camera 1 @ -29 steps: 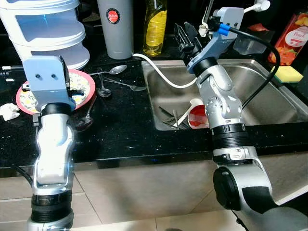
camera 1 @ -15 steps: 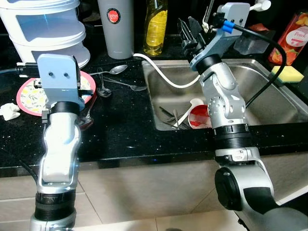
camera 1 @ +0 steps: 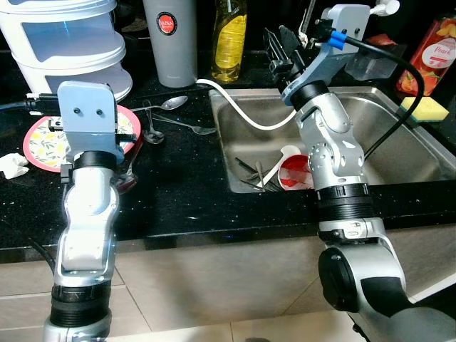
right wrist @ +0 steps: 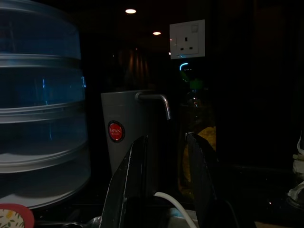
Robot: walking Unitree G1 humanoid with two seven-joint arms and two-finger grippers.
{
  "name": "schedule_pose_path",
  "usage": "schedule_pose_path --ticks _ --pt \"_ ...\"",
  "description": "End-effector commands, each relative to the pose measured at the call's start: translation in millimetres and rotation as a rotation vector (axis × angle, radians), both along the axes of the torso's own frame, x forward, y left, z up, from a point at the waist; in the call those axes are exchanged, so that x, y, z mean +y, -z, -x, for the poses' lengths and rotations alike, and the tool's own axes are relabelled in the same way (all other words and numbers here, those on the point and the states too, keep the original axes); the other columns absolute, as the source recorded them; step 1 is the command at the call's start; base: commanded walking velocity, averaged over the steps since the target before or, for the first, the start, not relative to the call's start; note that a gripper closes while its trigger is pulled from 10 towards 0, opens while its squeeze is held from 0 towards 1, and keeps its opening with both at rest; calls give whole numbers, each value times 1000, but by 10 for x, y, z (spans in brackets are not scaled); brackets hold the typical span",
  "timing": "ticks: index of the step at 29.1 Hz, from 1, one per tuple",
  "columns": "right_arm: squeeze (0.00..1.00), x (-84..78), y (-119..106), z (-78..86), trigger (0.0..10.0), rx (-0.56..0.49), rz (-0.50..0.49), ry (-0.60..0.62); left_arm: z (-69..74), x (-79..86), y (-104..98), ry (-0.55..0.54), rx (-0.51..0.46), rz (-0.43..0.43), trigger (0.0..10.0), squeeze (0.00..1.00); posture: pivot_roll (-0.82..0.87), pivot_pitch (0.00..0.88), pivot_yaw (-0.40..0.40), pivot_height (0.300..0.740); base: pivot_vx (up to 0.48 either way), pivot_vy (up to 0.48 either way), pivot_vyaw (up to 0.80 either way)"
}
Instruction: Kitchen organization
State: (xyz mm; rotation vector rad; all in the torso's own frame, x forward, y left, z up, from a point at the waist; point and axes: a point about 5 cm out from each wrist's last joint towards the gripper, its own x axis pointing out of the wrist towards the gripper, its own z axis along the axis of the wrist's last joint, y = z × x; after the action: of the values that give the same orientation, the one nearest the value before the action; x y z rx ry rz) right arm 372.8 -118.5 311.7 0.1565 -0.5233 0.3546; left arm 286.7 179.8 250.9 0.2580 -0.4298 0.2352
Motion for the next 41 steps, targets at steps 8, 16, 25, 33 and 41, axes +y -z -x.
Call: schedule_pose_path --ticks 8,16,25,33,41 --pt "0 -104 19 4 10000 0 -14 40 -49 -50 -10 16 -11 -34 10000 0 -45 0 -38 740 0 0 0" --pt "0 -42 3 2 10000 -12 0 26 -85 -27 -6 12 -8 -44 10000 0 -41 0 -39 740 0 0 0" --pt "0 -33 15 -11 10000 -5 3 20 -82 -43 11 11 -8 -43 10000 0 -34 0 -50 740 0 0 0" --pt "0 31 23 -22 10000 -3 8 0 -71 25 34 -14 -2 -42 10000 0 -26 0 -44 740 0 0 0" --pt "0 -6 4 -37 10000 -18 16 16 -46 387 -37 -90 31 54 10000 0 -20 0 -54 740 0 0 0"
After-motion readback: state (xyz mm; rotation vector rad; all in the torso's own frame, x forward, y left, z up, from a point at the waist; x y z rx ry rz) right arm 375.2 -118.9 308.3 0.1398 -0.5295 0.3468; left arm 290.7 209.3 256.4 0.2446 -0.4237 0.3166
